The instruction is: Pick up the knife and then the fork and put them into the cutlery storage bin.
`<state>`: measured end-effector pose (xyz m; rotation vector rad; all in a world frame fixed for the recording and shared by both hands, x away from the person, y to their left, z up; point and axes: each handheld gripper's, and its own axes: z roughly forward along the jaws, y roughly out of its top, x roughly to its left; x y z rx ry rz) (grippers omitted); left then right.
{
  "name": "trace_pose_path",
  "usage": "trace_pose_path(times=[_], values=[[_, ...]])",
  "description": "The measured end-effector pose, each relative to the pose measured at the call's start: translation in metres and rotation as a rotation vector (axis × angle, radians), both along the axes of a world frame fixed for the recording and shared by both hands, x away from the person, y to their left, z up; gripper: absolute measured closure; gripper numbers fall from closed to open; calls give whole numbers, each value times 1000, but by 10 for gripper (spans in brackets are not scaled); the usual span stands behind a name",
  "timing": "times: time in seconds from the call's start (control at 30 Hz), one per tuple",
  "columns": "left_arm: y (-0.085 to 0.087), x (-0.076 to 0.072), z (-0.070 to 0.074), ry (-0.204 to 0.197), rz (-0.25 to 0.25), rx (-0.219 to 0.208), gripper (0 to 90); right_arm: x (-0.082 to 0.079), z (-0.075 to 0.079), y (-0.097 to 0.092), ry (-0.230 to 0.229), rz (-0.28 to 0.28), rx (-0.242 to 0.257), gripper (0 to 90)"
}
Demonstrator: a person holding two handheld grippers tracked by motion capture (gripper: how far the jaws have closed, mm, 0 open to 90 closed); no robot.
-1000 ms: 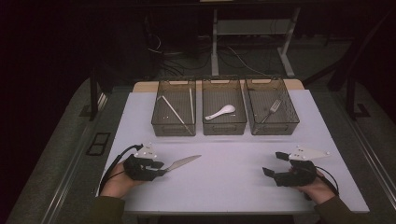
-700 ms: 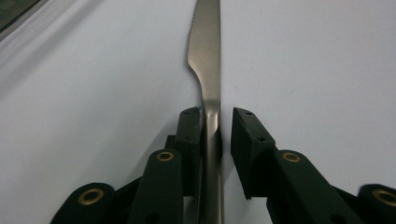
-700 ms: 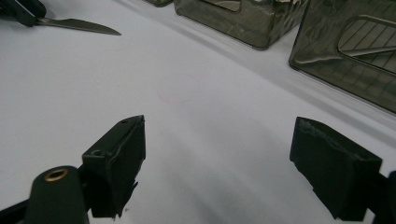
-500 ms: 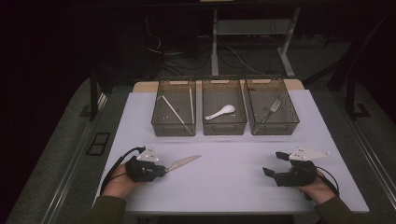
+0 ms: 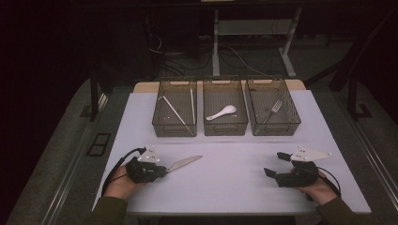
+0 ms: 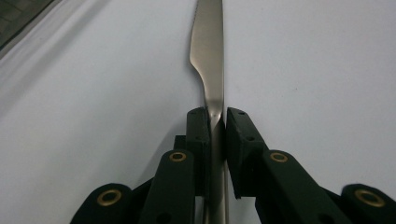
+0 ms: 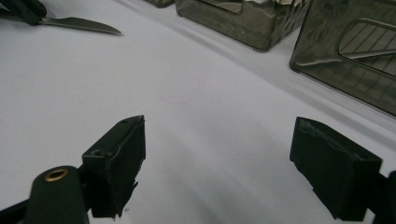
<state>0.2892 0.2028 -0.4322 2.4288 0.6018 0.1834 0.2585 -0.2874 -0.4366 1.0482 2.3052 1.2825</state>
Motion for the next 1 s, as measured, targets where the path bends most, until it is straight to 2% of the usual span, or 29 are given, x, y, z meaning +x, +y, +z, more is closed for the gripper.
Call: trace_pose_path(times=[0.27, 0.43, 0.6, 0.7, 0.77, 0.83, 1.0], values=[[-5, -5, 22, -62, -5, -124, 793, 0, 1, 0, -2, -5, 7, 185], [-14, -8, 32, -73, -14, -188, 793, 0, 3, 0, 1, -4, 19, 185], [-25, -8, 40, -88, -12, -253, 793, -1, 11, 5, 1, 24, 30, 185], [-35, -6, 44, -96, -3, -291, 794, 1, 17, 9, 10, 40, 53, 146], [-43, -4, 47, -105, 3, -297, 795, 2, 23, 12, 14, 36, 62, 127], [-53, -2, 48, -113, 13, -299, 796, 3, 27, 16, 24, 60, 92, 129], [-79, 2, 49, -122, 27, -294, 796, 10, 37, 31, 43, 76, 122, 169]])
